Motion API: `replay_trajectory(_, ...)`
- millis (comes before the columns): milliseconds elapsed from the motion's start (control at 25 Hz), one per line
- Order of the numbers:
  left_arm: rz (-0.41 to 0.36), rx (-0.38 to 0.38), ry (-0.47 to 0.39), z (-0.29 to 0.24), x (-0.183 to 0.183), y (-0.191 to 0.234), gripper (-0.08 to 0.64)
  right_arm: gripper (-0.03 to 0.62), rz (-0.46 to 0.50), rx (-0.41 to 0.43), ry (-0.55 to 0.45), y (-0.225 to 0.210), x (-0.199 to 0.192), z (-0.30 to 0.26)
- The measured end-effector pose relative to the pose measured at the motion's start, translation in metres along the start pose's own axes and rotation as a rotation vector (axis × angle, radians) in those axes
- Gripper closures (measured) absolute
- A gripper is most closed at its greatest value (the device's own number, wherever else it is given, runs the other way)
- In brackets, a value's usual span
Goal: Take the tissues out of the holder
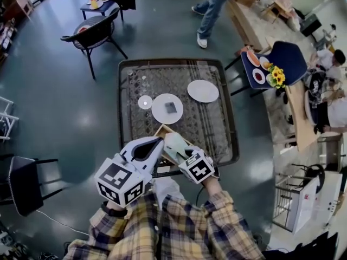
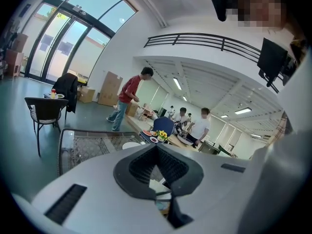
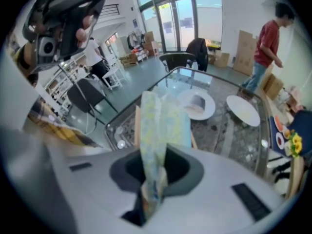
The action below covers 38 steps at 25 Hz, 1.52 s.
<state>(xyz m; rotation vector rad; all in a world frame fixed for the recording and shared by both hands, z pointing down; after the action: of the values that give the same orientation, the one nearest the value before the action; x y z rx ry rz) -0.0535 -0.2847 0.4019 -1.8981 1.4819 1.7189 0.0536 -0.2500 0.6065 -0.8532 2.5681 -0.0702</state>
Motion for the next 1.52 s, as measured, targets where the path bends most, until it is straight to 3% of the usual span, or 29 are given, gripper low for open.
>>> replay_trajectory(520, -0.132, -0.043, -0.042, -0.015, 0.048, -0.033, 0.545, 0.541, -0.213, -0.094, -0.462, -0.024, 0.056, 0.136)
replay_trajectory(840, -0.193, -0.066, -0.053, -0.032, 0.069, -0.058, 0.545, 0.541, -0.225, -0.19, -0.739, -0.028, 0.091, 0.233)
replay_trajectory(1120, -0.214, -0.069, -0.069, -0.038, 0.076, -0.068, 0.545, 0.541, -0.2, -0.218, -0.865, -0.018, 0.103, 0.276)
replay_trajectory(1520, -0.23, -0.06, -0.09, -0.038, 0.081, -0.071, 0.545, 0.541, -0.186, -0.193, -0.904, -0.015, 0.111, 0.278)
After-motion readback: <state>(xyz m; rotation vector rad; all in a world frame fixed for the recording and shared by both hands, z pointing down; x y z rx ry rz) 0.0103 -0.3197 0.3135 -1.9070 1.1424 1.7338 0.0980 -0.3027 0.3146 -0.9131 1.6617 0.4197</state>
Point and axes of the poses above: the fingertips, and each gripper's own axes: z backward along the fingers, y to its left, x out of its top, the point moved 2 cm from there along z, backward along the fingers
